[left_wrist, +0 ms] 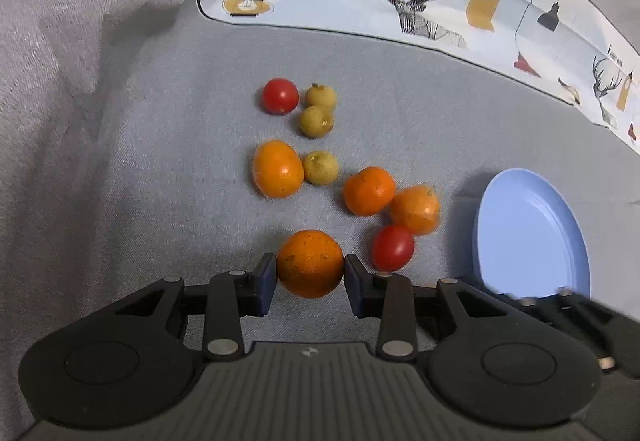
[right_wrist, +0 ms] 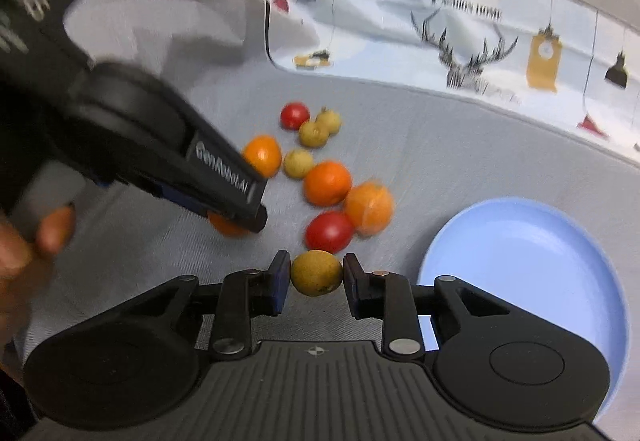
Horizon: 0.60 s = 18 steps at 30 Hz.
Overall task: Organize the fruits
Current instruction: 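Carry both fruits over the blue plate and open both grippers to drop them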
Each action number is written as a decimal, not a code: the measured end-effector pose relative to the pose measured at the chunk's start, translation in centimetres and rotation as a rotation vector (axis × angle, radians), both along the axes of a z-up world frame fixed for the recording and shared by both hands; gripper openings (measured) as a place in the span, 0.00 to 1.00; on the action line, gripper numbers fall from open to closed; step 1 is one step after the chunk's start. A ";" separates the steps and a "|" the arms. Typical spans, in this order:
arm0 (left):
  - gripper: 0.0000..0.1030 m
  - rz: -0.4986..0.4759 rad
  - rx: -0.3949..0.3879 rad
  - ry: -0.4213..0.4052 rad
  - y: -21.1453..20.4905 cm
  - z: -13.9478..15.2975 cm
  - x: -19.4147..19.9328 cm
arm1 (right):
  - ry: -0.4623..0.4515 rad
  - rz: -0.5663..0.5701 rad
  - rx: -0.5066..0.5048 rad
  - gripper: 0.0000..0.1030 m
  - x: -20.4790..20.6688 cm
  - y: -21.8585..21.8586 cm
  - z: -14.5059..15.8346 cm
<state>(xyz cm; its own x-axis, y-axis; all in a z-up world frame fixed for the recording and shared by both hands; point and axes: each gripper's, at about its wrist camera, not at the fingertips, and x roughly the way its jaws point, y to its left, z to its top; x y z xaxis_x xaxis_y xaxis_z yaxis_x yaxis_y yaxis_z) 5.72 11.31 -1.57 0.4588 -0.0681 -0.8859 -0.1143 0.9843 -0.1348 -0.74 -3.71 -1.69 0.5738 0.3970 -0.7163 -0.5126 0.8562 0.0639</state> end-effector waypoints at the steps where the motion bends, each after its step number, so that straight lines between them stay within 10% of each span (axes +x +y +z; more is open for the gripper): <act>1: 0.39 0.002 0.000 -0.007 -0.1 0.2 0.0 | -0.015 -0.001 0.001 0.29 -0.1 -0.5 0.7; 8: 0.39 -0.025 0.024 -0.072 -1.7 1.6 -0.1 | -0.144 -0.061 0.005 0.29 1.5 -6.8 6.0; 18: 0.39 -0.107 0.010 -0.161 -5.7 2.3 0.3 | -0.118 -0.231 -0.039 0.29 4.1 -13.5 3.7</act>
<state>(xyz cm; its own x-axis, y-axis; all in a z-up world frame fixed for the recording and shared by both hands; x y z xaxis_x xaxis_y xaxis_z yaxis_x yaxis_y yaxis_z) 6.05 5.63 0.74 0.5849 -0.1153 -0.8029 0.0132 0.9911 -0.1327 3.34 -17.24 2.05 0.7262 0.2194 -0.6515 -0.3054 0.9520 -0.0198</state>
